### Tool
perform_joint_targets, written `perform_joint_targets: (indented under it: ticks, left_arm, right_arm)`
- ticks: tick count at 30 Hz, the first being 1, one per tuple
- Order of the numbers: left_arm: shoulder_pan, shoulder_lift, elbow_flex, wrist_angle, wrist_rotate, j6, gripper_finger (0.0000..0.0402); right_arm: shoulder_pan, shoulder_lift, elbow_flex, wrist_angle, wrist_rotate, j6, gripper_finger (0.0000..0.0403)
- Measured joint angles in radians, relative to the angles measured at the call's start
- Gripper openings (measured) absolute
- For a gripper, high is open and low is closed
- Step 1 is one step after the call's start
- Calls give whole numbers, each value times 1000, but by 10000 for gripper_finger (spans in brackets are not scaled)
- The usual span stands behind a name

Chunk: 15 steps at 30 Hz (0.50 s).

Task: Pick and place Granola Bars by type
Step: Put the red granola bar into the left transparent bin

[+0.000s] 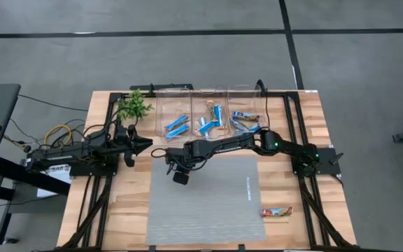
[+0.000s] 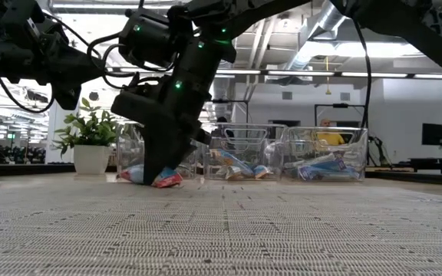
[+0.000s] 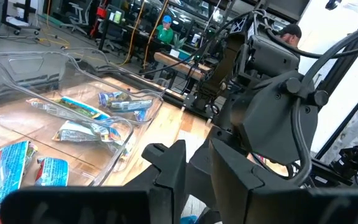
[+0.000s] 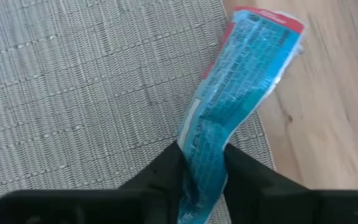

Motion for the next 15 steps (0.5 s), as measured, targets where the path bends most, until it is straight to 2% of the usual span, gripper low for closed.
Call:
perform_joint_targets:
  ticks: [5,15]
  left_arm:
    - [0,0,0,0,0,0,63]
    - [0,0,0,0,0,0,63]
  right_arm:
    - [0,-5,6,16,-6,0,55]
    - [-8,-6,129,-17,-45,0,50]
